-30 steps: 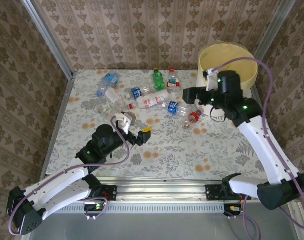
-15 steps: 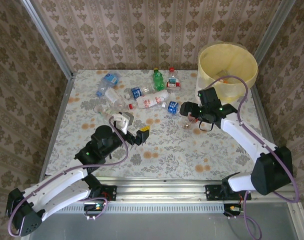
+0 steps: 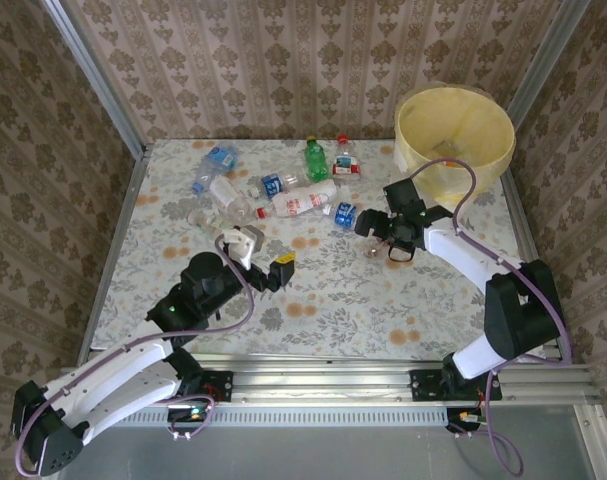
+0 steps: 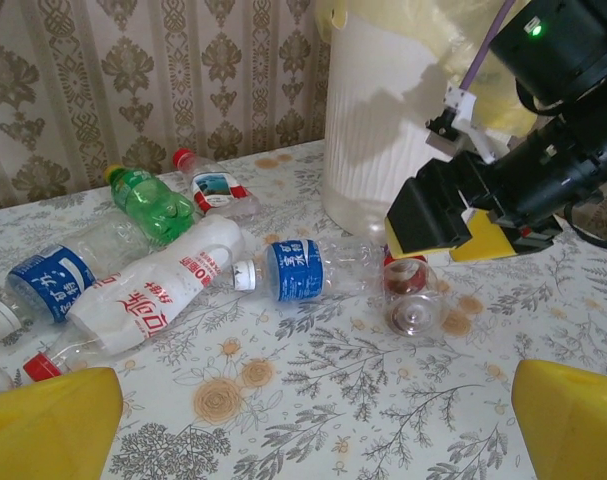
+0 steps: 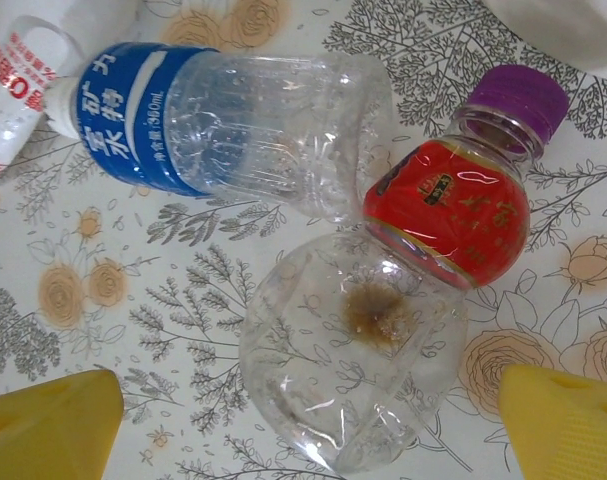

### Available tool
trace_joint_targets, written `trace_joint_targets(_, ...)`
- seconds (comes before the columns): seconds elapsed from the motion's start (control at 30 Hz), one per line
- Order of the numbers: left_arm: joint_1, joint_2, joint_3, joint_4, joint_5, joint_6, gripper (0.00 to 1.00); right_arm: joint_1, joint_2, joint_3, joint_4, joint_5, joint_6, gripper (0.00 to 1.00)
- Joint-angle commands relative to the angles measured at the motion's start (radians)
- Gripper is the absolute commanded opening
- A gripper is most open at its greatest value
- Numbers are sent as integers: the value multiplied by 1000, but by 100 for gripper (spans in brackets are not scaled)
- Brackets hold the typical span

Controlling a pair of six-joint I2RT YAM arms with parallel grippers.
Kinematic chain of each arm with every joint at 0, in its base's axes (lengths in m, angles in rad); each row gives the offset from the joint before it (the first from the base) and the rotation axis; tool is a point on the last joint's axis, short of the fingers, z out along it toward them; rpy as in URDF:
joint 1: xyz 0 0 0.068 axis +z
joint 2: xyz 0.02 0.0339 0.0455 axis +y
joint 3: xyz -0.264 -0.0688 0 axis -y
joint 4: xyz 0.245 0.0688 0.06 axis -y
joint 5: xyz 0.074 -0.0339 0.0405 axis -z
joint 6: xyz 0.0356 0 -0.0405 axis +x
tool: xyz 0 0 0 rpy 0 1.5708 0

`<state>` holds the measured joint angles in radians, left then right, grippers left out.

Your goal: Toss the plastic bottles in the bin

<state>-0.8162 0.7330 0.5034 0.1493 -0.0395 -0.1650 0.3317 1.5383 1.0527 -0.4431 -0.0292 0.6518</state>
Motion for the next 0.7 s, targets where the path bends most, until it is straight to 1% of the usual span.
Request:
trace_joint_targets(0.0,8,-25,-18,-7,-17,-18,100,3,25,-9,23,37,22,97)
trace_joint_targets(0.37,17,-38,-28,-15,-25,-19,100,3,96,-8,41,57,25,95)
trace_joint_targets(0.67,25,-40,-31,-14,-24,-19,100,3,154,-1,47,97,14,95)
